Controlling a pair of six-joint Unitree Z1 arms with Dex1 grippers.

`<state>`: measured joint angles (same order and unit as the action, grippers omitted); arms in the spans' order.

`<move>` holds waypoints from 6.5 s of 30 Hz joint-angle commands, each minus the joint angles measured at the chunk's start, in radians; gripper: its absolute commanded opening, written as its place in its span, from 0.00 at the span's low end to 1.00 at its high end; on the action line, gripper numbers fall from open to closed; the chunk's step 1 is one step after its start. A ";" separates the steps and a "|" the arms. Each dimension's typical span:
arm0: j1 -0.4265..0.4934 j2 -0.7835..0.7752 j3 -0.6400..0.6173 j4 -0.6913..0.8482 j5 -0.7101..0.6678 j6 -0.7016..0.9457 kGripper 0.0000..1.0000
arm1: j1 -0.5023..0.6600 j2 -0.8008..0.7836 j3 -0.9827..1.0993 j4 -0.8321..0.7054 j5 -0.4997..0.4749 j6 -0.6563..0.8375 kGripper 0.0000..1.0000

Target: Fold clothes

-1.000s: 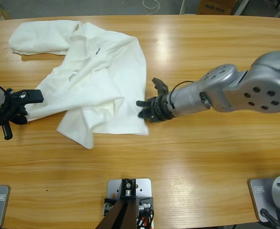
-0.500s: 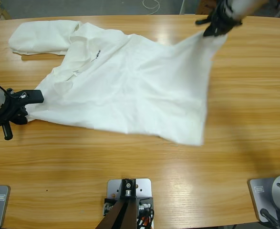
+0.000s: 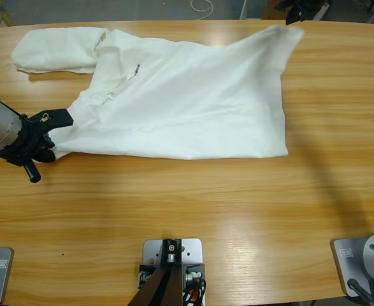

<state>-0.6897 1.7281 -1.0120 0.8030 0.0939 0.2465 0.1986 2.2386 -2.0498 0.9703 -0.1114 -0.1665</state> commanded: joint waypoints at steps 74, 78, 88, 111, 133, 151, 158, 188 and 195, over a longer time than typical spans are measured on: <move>0.049 -0.187 0.013 0.023 -0.079 -0.593 1.00 | 0.384 -0.889 1.309 -0.369 0.643 0.502 0.00; 0.148 -0.225 0.016 0.069 -0.057 -0.612 1.00 | 0.407 -0.983 1.390 -0.190 0.674 0.563 0.00; 0.183 -0.211 0.010 0.120 -0.072 -0.607 1.00 | 0.545 -0.888 1.339 0.083 0.573 0.659 0.00; 0.010 0.214 -0.646 0.168 -0.232 -0.083 0.85 | 0.329 -0.548 0.935 -0.201 0.257 0.487 0.00; 0.001 0.697 -1.081 0.367 -0.210 -0.111 0.79 | 0.130 -0.233 0.677 -0.220 0.176 0.359 0.00; 0.200 0.676 -0.996 0.490 0.001 0.085 0.78 | 0.097 -0.157 0.655 -0.200 0.116 0.351 0.00; 0.203 0.654 -0.884 0.491 -0.008 0.050 0.78 | 0.054 -0.083 0.639 -0.160 0.102 0.387 0.00; 0.314 0.352 -0.697 0.438 -0.003 -0.273 0.78 | -0.047 0.002 -0.070 0.168 0.112 0.217 0.16; 0.250 0.119 -0.562 0.395 -0.216 0.010 0.78 | 0.009 -0.328 0.157 0.283 0.249 0.244 0.97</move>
<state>-0.3776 2.0263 -1.7248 1.2491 0.0553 0.0253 0.1599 2.2191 -2.1170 1.1791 0.0474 0.0621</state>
